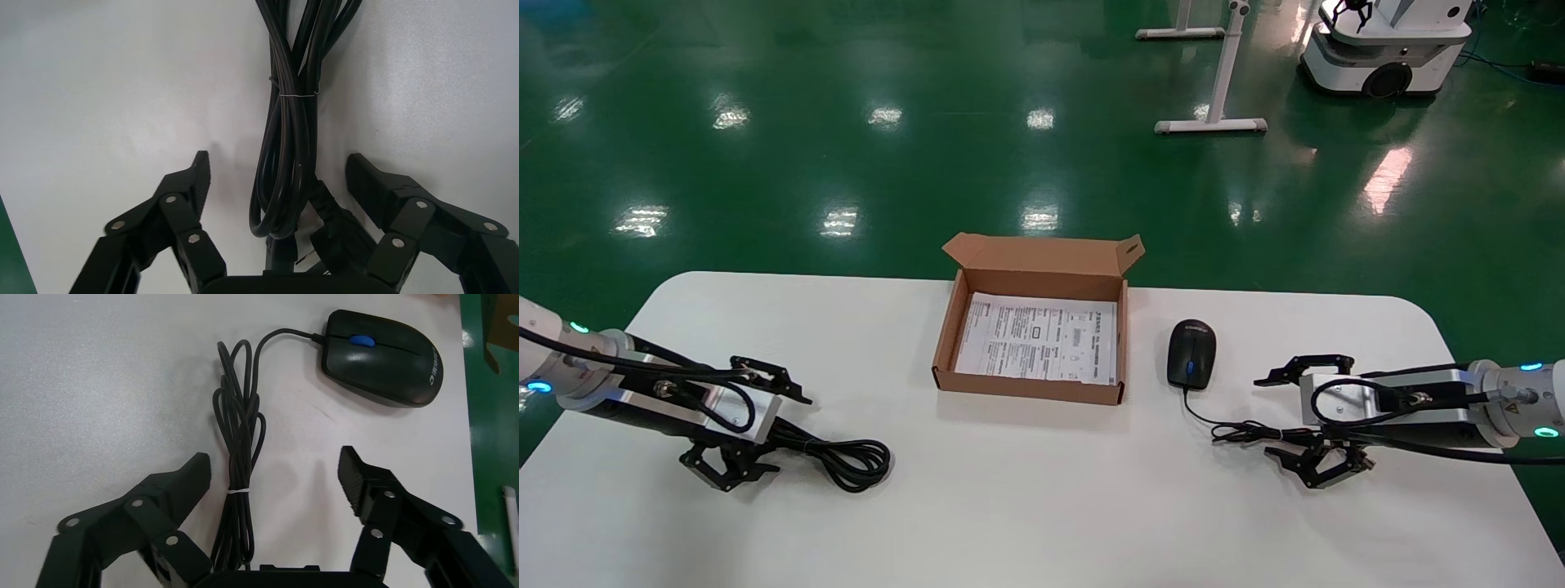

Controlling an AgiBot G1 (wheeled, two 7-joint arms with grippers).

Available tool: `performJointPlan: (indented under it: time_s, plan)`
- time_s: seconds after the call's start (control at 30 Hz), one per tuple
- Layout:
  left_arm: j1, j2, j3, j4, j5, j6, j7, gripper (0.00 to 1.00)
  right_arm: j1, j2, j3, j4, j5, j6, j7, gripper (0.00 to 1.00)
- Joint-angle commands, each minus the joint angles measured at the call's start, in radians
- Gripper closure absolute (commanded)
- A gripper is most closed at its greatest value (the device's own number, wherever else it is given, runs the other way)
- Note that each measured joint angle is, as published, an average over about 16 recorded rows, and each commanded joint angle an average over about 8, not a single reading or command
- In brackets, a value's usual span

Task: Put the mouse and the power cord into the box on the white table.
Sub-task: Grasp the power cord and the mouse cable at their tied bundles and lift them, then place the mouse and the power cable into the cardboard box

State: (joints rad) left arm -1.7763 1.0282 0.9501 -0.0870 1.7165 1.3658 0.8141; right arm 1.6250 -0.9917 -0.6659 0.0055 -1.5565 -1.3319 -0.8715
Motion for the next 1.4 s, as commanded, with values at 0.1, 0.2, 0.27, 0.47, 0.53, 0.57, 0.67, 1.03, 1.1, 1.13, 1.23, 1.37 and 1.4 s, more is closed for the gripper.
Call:
performJointPlan:
  time_s: [0.1,0.2,0.27,0.47,0.53,0.57,0.67,1.03,1.1,1.13,1.23,1.37,1.4]
  plan:
    - [0.001,-0.001,0.000,-0.002,0.000,0.001,-0.001,1.00,0.000,0.000,0.000,0.002,0.000,0.000,-0.001,1.00]
    - [0.001,-0.001,0.000,-0.003,-0.001,0.001,-0.001,1.00,0.000,0.000,0.000,0.003,0.000,-0.001,-0.001,1.00]
    - [0.001,-0.001,0.000,-0.003,-0.001,0.001,-0.002,1.00,0.000,0.001,0.000,0.004,0.000,-0.001,-0.001,1.00]
    - [0.002,-0.001,0.000,-0.005,-0.001,0.002,-0.002,1.00,-0.001,0.001,-0.001,0.005,0.000,-0.001,-0.002,1.00]
    - [0.002,-0.002,0.000,-0.005,-0.001,0.002,-0.002,1.00,-0.001,0.001,-0.001,0.005,0.000,-0.001,-0.002,1.00]
    - [0.002,-0.002,0.000,-0.005,-0.001,0.002,-0.002,1.00,-0.001,0.001,-0.001,0.005,0.000,-0.001,-0.002,1.00]
    - [0.002,-0.002,0.000,-0.005,-0.001,0.002,-0.002,1.00,-0.001,0.001,-0.001,0.005,0.000,-0.001,-0.002,1.00]
    - [0.001,-0.004,-0.003,-0.004,-0.005,0.003,-0.004,1.00,0.000,0.001,-0.001,0.007,0.001,-0.001,-0.003,1.00]
    - [-0.004,-0.010,-0.008,-0.002,-0.013,0.012,-0.006,1.00,0.006,0.001,0.000,0.011,0.001,-0.004,-0.004,1.00]
    - [-0.008,-0.015,-0.012,0.000,-0.019,0.018,-0.007,1.00,0.012,0.001,0.000,0.014,0.002,-0.007,-0.004,1.00]
    - [-0.025,-0.038,-0.029,0.006,-0.044,0.045,-0.008,1.00,0.036,0.001,0.003,0.027,0.005,-0.018,-0.002,1.00]
    - [-0.062,-0.088,-0.057,0.015,-0.084,0.090,-0.004,1.00,0.078,0.001,0.009,0.048,0.014,-0.033,0.007,1.00]
    - [-0.072,-0.101,-0.064,0.017,-0.094,0.101,-0.004,1.00,0.088,0.000,0.011,0.053,0.017,-0.035,0.011,1.00]
